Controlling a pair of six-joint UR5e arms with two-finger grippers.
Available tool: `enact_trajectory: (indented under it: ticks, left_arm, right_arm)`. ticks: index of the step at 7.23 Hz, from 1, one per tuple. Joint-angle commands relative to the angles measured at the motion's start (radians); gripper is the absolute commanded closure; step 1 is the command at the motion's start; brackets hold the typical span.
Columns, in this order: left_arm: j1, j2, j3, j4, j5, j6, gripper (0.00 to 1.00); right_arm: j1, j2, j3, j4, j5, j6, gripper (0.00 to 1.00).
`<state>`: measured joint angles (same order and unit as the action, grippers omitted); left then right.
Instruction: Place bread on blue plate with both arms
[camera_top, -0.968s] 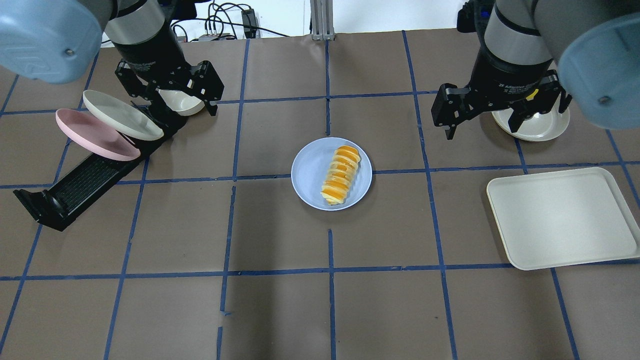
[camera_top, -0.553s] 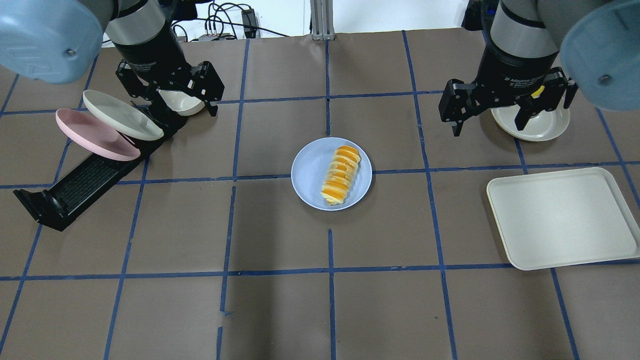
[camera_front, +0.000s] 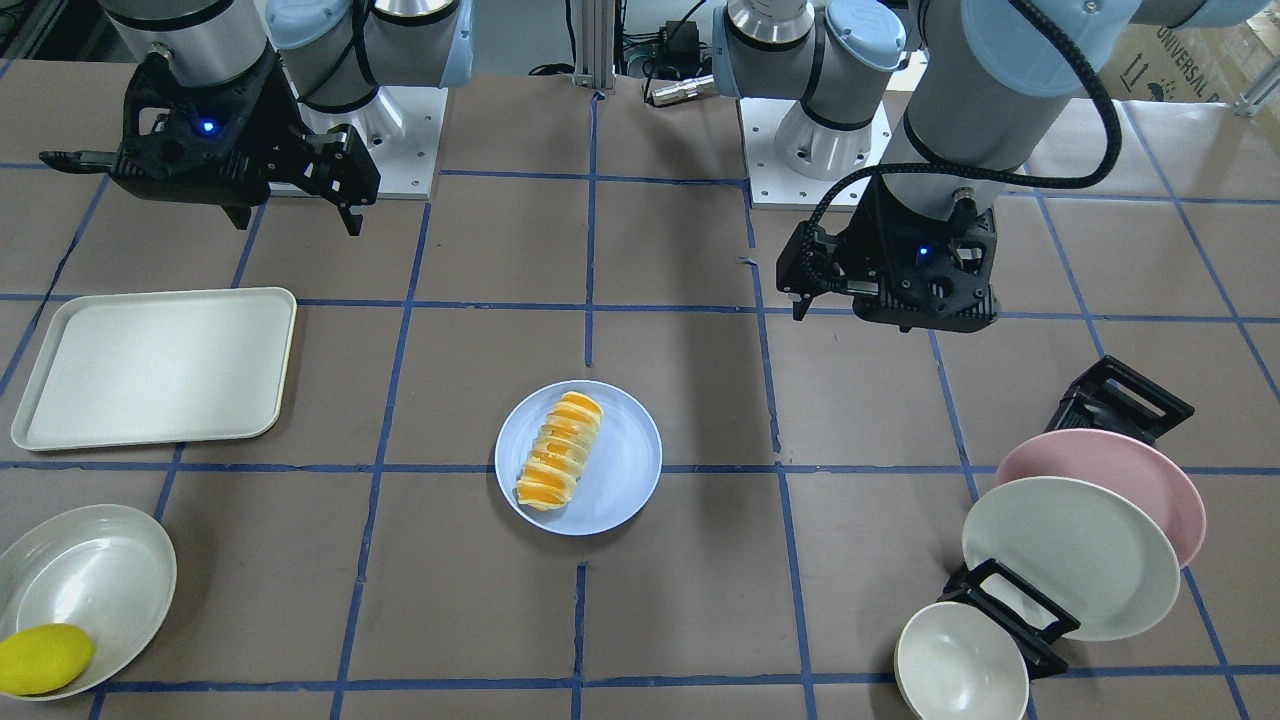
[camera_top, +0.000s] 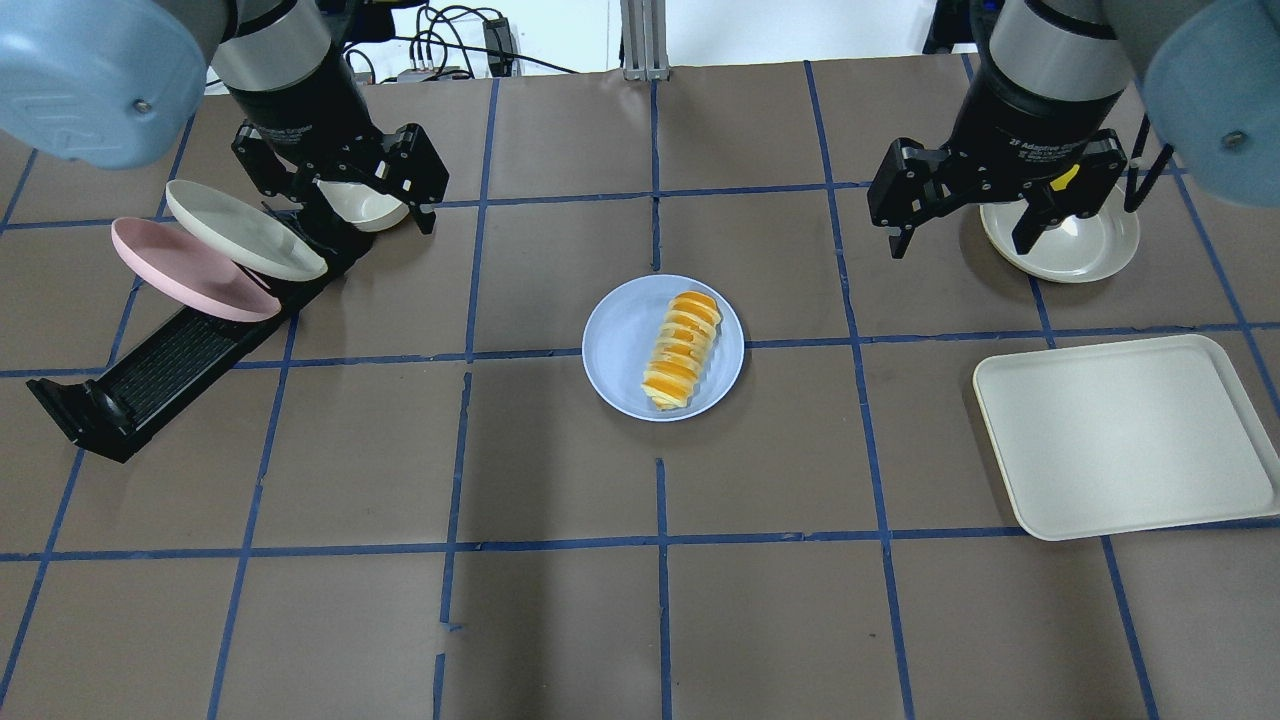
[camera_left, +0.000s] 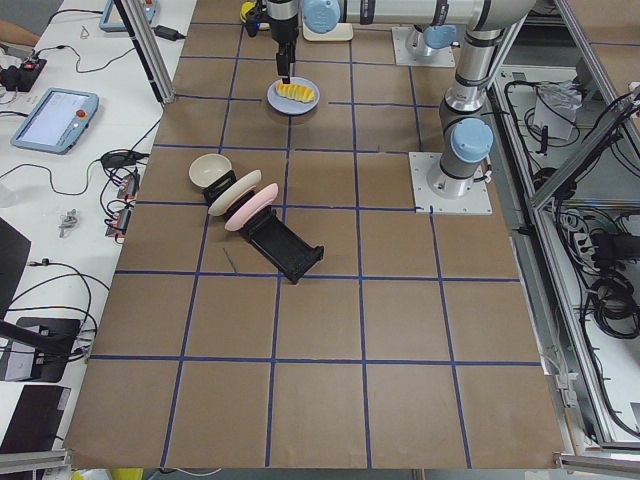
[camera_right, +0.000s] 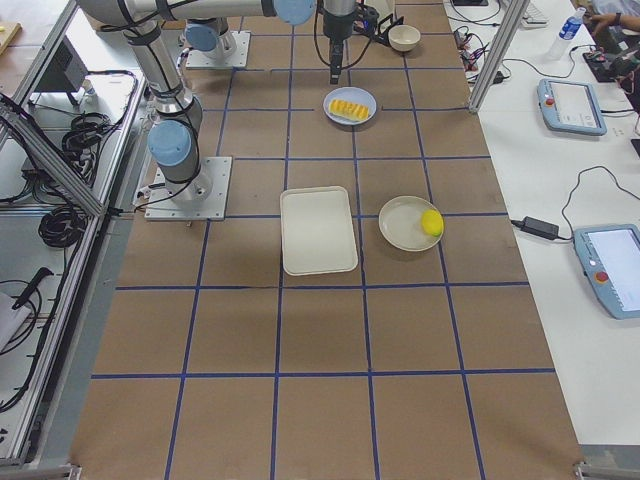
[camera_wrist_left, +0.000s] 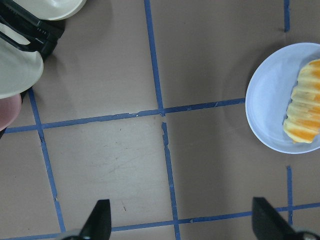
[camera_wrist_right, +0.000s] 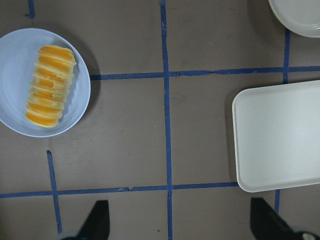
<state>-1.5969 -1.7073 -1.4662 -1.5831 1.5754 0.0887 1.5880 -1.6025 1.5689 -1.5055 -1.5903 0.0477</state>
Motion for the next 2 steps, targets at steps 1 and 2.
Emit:
enact_trajectory:
  ticks: [1,2]
  left_arm:
    - [0.000,0.000,0.001,0.000,-0.002,0.000,0.00]
    - [0.000,0.000,0.000,0.000,-0.002,0.000,0.00]
  right_arm:
    - [0.000,0.001,0.008,-0.007,0.000,0.000,0.01]
    - [-0.002,0.001,0.008,-0.013,-0.002,0.000,0.01]
